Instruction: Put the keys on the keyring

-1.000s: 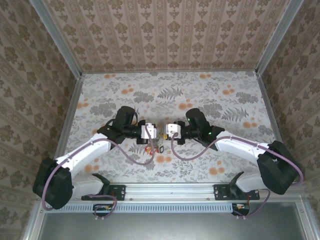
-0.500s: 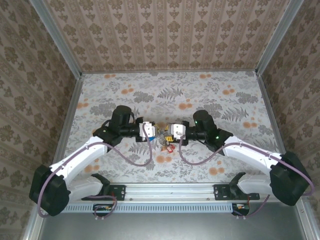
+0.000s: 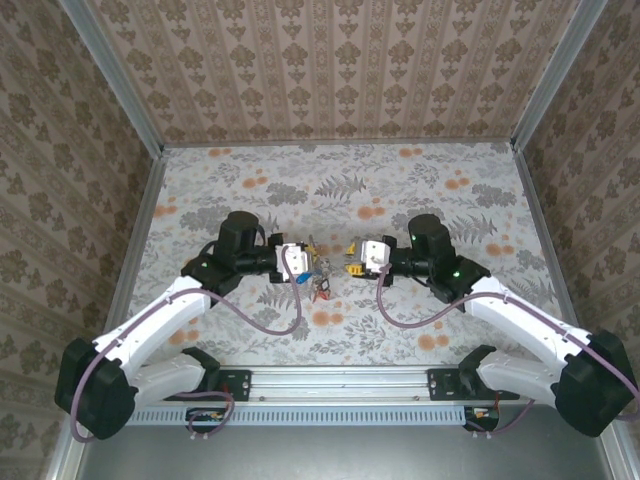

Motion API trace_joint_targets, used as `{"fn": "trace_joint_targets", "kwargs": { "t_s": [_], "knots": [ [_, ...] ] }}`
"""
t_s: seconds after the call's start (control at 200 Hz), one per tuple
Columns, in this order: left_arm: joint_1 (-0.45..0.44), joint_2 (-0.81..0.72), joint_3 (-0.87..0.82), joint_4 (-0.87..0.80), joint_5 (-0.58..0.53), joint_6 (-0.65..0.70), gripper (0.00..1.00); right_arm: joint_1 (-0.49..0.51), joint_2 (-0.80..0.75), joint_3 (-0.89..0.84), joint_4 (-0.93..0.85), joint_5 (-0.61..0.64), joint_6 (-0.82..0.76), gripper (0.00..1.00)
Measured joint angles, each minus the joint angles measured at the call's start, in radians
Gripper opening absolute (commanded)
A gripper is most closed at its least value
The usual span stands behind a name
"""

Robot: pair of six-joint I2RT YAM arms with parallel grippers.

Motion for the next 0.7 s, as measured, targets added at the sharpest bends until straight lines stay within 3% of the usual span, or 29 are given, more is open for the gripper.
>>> {"fn": "trace_joint_targets", "kwargs": {
  "t_s": [0.28,0.7],
  "knots": [
    [0.000,-0.013,0.000,0.000,0.037,-0.015,0.00,0.026,0.049,0.002,0.026,0.006,0.027,0.42],
    [0.000,-0.013,0.000,0.015,0.035,-0.077,0.00,0.071,0.117,-0.007,0.159,-0.037,0.235,0.46]
  ]
}}
